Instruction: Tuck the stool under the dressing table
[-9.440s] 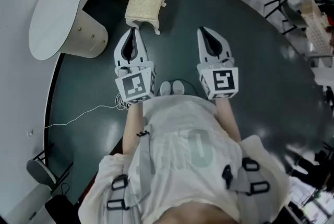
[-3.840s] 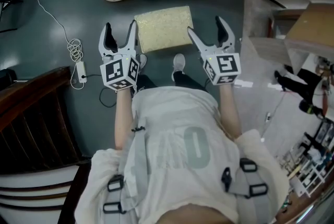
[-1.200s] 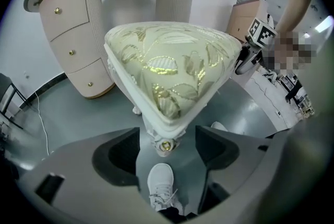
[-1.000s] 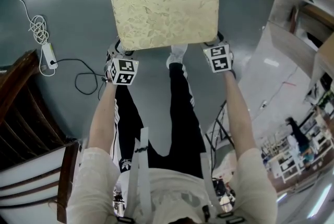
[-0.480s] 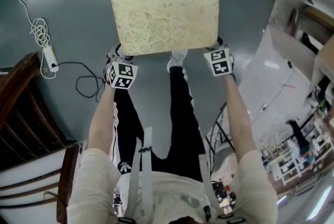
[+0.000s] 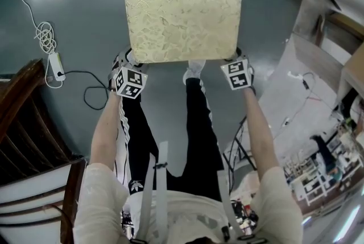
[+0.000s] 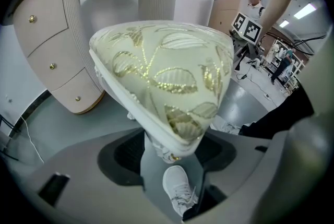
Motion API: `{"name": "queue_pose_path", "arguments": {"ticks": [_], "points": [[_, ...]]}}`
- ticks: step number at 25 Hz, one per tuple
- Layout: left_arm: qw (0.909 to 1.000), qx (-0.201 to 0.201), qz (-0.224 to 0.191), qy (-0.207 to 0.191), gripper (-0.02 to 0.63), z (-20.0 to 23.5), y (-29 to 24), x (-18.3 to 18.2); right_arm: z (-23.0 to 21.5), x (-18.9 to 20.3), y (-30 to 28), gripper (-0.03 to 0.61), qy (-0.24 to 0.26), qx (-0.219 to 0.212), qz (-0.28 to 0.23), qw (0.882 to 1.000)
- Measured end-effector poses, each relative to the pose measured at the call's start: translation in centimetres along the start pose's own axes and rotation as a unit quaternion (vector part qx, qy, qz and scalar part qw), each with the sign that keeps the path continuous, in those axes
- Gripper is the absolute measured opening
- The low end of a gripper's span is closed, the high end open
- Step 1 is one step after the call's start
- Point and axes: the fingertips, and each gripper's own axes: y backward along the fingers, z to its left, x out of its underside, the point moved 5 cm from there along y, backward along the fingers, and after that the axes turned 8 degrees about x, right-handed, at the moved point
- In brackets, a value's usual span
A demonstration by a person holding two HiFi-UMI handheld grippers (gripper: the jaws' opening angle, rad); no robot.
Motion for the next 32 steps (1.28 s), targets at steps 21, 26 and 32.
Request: {"name": "queue_pose_path", "arguments": {"ticks": [21, 26, 32], "points": [[0.996, -0.063, 0.058, -0.028, 0.264, 11.6, -1.1, -5.9, -1.6, -8.6, -4.0, 0.279, -0.054, 0.039, -0.009, 0.998], [0.9978, -0.042, 0.038, -0.033, 0.265, 12.2, -0.6, -6.6, -2.2, -9.3, -3.4, 0.279, -0.047, 0.044, -0.007, 0.998], [0.9971, -0.044, 0.047, -0.04, 0.264, 15.8, -1.2, -8.3, -2.7, -11.7, -5.0, 0.278, -0.061, 0.048, 0.006, 0.997]]}}
